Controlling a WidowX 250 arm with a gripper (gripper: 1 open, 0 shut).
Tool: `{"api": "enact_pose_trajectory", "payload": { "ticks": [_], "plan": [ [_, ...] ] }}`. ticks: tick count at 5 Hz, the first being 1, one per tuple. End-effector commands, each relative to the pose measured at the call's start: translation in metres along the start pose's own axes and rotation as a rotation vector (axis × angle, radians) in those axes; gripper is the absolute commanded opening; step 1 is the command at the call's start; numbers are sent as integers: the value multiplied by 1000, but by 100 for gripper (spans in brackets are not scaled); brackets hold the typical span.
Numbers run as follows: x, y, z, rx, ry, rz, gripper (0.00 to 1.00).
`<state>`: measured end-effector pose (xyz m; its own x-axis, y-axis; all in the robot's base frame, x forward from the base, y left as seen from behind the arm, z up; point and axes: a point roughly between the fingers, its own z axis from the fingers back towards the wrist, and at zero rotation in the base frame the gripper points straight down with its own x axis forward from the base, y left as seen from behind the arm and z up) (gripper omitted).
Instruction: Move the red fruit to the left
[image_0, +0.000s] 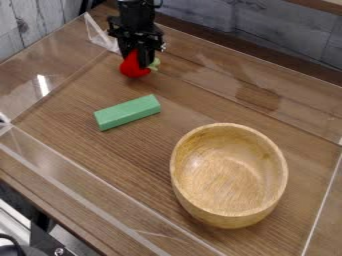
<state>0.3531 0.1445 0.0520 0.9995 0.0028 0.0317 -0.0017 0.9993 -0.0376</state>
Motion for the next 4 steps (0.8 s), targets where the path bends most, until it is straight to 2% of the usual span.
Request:
{"api": "enact_pose_trajectory", "payload": {
  "ticks": [1, 2, 3, 4],
  "plan": [
    [7, 11, 12, 8, -38, -63, 0],
    [9, 14, 12, -8, -34, -131, 0],
    [7, 21, 18, -20, -34, -93, 0],
    [6, 20, 19, -23, -19, -77, 0]
  ]
}}
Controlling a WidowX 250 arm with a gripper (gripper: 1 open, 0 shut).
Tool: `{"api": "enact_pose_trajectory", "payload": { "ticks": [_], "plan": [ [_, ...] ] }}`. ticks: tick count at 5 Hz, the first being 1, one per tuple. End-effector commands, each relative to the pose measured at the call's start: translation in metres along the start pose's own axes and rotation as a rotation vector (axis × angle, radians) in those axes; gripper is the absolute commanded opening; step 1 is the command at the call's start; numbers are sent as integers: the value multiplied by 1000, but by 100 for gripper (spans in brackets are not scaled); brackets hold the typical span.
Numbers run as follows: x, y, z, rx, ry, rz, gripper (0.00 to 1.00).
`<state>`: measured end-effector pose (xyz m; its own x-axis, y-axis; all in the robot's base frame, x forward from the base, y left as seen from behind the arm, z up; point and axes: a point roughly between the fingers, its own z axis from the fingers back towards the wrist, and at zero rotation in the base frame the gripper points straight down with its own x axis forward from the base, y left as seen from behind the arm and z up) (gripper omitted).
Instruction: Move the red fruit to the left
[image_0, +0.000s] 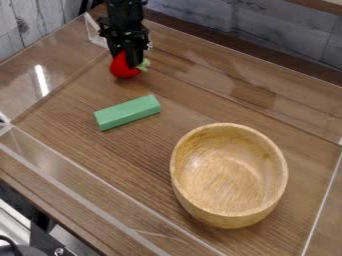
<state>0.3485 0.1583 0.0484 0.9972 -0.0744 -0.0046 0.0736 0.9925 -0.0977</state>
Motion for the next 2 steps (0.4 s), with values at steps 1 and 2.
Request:
{"api": "enact_pose_trajectory", "payload": {
  "ticks": [1, 2],
  "plan": [
    [-4, 6, 12, 38, -47, 26, 0],
    [-16, 7, 5, 37, -38, 58, 0]
  ]
}}
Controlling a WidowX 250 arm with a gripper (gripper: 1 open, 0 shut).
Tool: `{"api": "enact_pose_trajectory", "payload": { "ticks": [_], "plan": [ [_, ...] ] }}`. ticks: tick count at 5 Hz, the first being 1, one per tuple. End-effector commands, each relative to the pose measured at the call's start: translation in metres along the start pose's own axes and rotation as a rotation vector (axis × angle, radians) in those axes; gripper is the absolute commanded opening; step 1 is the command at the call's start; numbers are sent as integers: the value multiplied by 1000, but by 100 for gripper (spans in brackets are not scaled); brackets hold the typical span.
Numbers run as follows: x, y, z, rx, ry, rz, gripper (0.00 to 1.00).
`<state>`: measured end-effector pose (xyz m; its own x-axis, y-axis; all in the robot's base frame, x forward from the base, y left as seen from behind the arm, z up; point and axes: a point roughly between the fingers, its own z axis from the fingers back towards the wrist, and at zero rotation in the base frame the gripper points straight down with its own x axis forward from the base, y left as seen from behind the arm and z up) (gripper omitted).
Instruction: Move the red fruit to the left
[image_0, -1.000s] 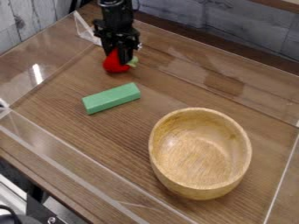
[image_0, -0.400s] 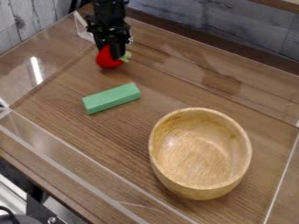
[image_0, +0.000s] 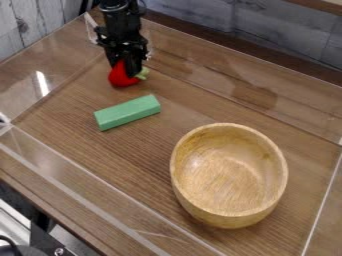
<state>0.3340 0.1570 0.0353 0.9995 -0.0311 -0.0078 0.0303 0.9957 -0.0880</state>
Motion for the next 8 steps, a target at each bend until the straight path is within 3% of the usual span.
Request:
{"api": "enact_pose_trajectory", "payload": {
  "ticks": [1, 2, 3, 4, 5, 6, 8],
  "plan": [
    [-6, 14, 16, 27, -34, 92, 0],
    [-11, 20, 14, 29, -29, 165, 0],
    [-15, 26, 18, 32, -16, 150, 0],
    [-19, 31, 22, 34, -3, 133, 100],
    [-18, 30, 31, 26, 0, 136, 100],
    [-14, 23, 45, 18, -16, 129, 100],
    [-7, 12, 72, 5, -59, -9, 100]
  ]
}}
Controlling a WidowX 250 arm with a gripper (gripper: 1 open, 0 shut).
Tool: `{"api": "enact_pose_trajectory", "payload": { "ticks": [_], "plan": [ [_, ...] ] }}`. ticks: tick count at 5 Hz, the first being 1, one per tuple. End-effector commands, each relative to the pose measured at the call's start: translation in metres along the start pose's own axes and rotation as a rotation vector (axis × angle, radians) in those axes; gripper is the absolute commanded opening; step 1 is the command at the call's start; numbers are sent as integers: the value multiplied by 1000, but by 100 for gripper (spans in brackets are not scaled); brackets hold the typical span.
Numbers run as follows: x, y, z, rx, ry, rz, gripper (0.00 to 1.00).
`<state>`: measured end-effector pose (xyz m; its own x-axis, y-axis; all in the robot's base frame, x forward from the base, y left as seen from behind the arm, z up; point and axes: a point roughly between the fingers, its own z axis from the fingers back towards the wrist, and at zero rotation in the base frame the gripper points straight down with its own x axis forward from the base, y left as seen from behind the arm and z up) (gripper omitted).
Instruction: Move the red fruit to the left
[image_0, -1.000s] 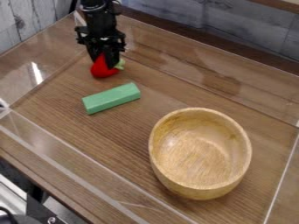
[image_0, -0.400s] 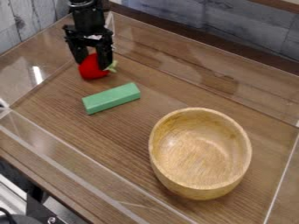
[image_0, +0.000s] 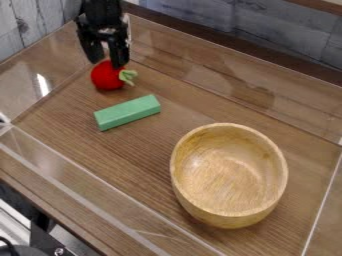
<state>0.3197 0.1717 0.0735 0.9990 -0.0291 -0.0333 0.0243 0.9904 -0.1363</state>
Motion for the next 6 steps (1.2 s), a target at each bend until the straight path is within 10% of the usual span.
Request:
{"api": "enact_pose_trajectory", "payload": {
  "ticks": [1, 4, 6],
  "plan": [
    [5, -9, 50, 52, -125, 8, 100],
    [6, -33, 64, 60, -177, 117, 100],
    [41, -53, 67, 58, -180, 45, 100]
  ]
}}
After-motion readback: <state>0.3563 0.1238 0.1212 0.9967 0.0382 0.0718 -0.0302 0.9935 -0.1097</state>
